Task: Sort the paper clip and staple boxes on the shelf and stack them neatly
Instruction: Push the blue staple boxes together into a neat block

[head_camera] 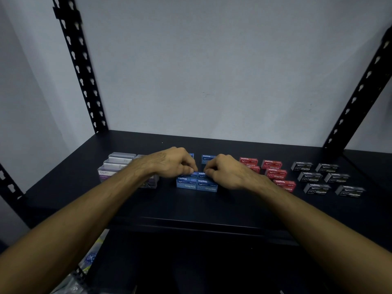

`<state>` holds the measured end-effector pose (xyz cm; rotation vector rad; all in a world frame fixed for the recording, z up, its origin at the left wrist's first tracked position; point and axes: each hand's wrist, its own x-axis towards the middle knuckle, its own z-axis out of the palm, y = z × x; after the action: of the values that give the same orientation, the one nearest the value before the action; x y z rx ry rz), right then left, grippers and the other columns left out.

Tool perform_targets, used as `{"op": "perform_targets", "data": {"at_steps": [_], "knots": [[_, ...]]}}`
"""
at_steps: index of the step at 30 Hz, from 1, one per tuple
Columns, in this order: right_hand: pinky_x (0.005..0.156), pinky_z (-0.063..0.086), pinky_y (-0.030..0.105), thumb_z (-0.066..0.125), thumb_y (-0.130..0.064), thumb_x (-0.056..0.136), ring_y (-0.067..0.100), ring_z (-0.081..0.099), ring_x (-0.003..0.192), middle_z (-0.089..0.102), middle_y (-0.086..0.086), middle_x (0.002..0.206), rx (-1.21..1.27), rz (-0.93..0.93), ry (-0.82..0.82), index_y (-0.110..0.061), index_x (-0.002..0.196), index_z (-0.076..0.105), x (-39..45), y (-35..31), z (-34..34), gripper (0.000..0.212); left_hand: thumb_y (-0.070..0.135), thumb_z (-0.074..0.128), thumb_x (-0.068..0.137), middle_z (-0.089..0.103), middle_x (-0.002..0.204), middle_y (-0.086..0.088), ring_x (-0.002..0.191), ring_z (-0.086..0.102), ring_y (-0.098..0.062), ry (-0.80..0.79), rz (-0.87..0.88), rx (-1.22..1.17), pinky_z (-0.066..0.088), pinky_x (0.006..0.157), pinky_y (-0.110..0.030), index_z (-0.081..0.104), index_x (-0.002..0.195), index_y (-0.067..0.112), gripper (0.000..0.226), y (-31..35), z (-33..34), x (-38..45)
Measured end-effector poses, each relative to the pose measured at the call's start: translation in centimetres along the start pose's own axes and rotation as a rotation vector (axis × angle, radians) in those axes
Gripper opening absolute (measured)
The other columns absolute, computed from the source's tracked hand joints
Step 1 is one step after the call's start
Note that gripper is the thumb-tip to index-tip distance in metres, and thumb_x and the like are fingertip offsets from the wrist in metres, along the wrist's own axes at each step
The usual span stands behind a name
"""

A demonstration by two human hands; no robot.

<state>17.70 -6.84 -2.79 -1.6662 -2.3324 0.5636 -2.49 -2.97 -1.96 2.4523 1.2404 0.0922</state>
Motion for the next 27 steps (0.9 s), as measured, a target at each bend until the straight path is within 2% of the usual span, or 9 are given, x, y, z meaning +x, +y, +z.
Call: {"op": "perform_targets", "data": {"at_steps": [3, 11, 15, 17, 19, 22, 27], "knots": [[0.067, 0.05, 0.023, 0.049, -0.02, 0.1, 0.009, 0.063, 0.084, 0.07, -0.002, 0.098, 0.001, 0.006, -0.016, -0.015, 0.107, 0.072, -0.1, -0.1, 0.0, 0.025, 0.028, 0.058, 0.097, 0.069, 0.096, 0.02, 0.091, 0.062, 0.003, -0.017, 0.005, -0.016, 0.046, 0.076, -0.018, 0.073, 0.11, 0.032, 0.02, 0.0, 0.0, -0.1], [0.058, 0.041, 0.018, 0.05, -0.023, 0.1, 0.002, 0.06, 0.079, 0.067, -0.006, 0.096, -0.008, 0.005, -0.044, -0.017, 0.11, 0.072, -0.2, 0.0, 0.2, 0.024, 0.028, 0.057, 0.098, 0.069, 0.101, 0.018, 0.095, 0.062, 0.0, -0.053, 0.008, -0.028, 0.05, 0.086, -0.026, 0.071, 0.111, 0.03, 0.019, 0.1, 0.1, -0.3], [0.062, 0.049, 0.025, 0.052, -0.041, 0.1, 0.01, 0.064, 0.078, 0.068, -0.005, 0.088, 0.017, 0.027, -0.063, -0.021, 0.103, 0.071, -0.5, 0.0, 0.1, 0.028, 0.035, 0.057, 0.097, 0.068, 0.101, 0.02, 0.094, 0.062, 0.001, -0.051, 0.006, -0.045, 0.05, 0.086, -0.027, 0.071, 0.112, 0.031, 0.021, 0.1, 0.1, -0.5], [0.073, 0.055, 0.031, 0.056, -0.051, 0.094, 0.012, 0.065, 0.084, 0.069, -0.004, 0.094, 0.025, 0.04, -0.105, -0.022, 0.105, 0.07, -0.7, 0.0, 0.0, 0.034, 0.042, 0.058, 0.095, 0.067, 0.103, 0.019, 0.095, 0.061, 0.0, -0.06, 0.003, -0.07, 0.049, 0.084, -0.025, 0.069, 0.115, 0.032, 0.025, 0.2, 0.1, -0.6], [0.074, 0.053, 0.03, 0.065, -0.055, 0.087, 0.009, 0.063, 0.085, 0.067, -0.007, 0.097, -0.016, 0.03, -0.132, -0.023, 0.11, 0.067, -0.9, 0.0, 0.0, 0.04, 0.049, 0.065, 0.089, 0.066, 0.101, 0.016, 0.093, 0.062, -0.002, -0.081, -0.008, -0.07, 0.05, 0.082, -0.026, 0.066, 0.118, 0.034, 0.033, 0.2, 0.1, -0.8], [0.062, 0.044, 0.023, 0.075, -0.046, 0.081, 0.004, 0.06, 0.079, 0.063, -0.011, 0.092, -0.076, -0.015, -0.116, -0.022, 0.113, 0.066, -1.1, -0.1, 0.1, 0.041, 0.048, 0.074, 0.08, 0.067, 0.097, 0.013, 0.087, 0.064, -0.004, -0.105, -0.026, -0.024, 0.053, 0.078, -0.029, 0.065, 0.115, 0.037, 0.038, 0.2, 0.2, -0.9], [0.065, 0.049, 0.022, 0.074, -0.034, 0.086, 0.006, 0.061, 0.081, 0.066, -0.005, 0.1, -0.101, -0.052, -0.091, -0.019, 0.116, 0.066, -1.0, -0.1, 0.4, 0.034, 0.038, 0.076, 0.081, 0.067, 0.099, 0.011, 0.089, 0.063, -0.006, -0.077, -0.043, 0.052, 0.055, 0.085, -0.036, 0.067, 0.112, 0.033, 0.032, 0.3, 0.7, -0.7]]}}
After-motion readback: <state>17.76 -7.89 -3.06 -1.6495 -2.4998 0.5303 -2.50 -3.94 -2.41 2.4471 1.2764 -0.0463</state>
